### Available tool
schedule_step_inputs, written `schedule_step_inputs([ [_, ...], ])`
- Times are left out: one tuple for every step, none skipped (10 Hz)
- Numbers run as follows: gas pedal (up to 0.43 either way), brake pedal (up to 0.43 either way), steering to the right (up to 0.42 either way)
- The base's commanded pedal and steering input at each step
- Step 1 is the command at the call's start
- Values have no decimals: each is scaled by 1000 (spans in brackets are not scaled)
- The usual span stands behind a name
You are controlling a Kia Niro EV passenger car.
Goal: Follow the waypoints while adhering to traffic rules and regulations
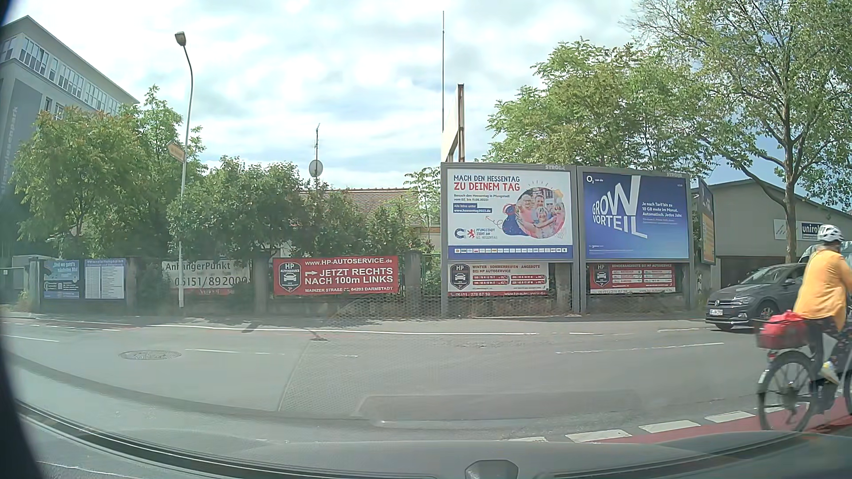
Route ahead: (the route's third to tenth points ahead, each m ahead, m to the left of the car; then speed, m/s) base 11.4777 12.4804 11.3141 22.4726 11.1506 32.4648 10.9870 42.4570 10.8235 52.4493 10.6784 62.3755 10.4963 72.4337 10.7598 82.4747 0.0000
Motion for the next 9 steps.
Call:
schedule_step_inputs([
  [0, 287, -211],
  [0, 280, -212],
  [0, 280, -212],
  [0, 287, -212],
  [0, 287, -212],
  [0, 280, -211],
  [0, 280, -211],
  [0, 287, -212],
  [0, 287, -212],
])
